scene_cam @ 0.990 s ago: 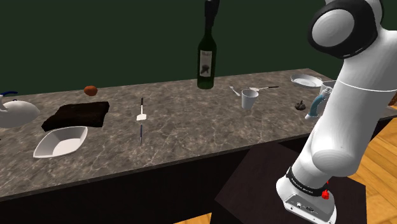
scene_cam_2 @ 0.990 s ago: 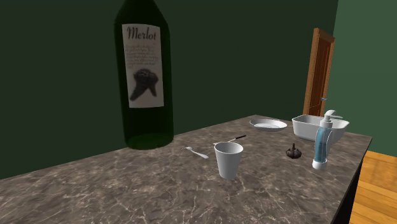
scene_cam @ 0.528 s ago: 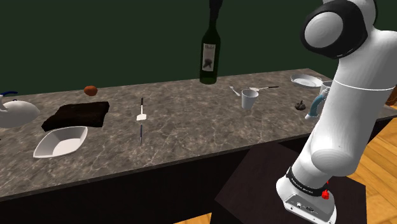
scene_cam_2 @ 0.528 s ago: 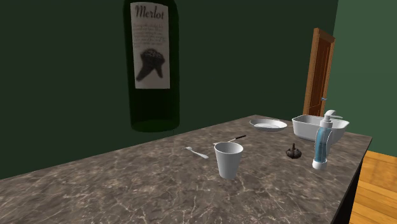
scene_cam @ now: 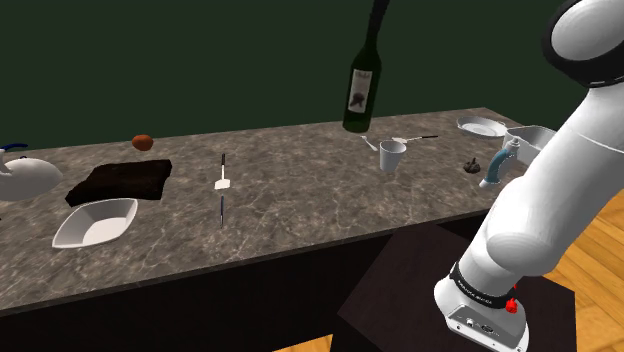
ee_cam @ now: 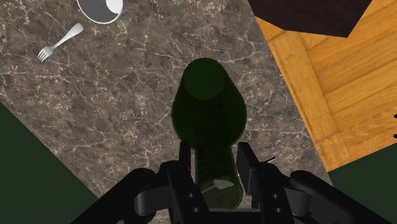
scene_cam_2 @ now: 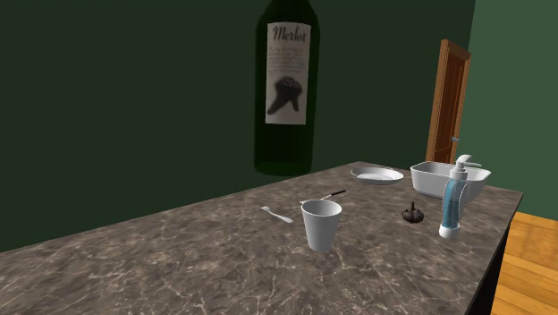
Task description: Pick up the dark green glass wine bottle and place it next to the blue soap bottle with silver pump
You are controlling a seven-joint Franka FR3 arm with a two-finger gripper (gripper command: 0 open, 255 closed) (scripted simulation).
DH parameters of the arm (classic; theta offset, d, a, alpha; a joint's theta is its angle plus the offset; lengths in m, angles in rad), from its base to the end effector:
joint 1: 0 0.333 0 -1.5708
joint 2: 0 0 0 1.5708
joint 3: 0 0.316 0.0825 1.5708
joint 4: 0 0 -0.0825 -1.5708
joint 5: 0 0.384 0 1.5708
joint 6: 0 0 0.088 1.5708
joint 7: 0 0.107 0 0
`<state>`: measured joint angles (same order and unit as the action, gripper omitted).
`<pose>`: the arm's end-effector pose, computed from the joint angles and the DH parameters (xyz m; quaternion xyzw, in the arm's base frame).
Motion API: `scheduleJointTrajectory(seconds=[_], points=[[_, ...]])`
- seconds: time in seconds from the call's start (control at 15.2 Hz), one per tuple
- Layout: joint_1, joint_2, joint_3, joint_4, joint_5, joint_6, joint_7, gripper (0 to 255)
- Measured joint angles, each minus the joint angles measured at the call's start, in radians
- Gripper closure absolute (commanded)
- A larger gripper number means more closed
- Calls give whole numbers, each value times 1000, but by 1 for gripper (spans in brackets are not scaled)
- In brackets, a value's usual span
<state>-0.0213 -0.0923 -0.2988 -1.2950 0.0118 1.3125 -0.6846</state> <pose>0.4550 -0.1612 0.7716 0.9816 0.1826 0.0556 0.0086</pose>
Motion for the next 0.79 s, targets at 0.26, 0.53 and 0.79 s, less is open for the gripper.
scheduleJointTrajectory(seconds=[0.26,0.53,0.79], points=[[-30,-84,-34,-86,-25,5,-69,255],[-58,-162,-71,-157,-53,3,-139,255],[-89,-228,-118,-203,-84,-10,-219,255]])
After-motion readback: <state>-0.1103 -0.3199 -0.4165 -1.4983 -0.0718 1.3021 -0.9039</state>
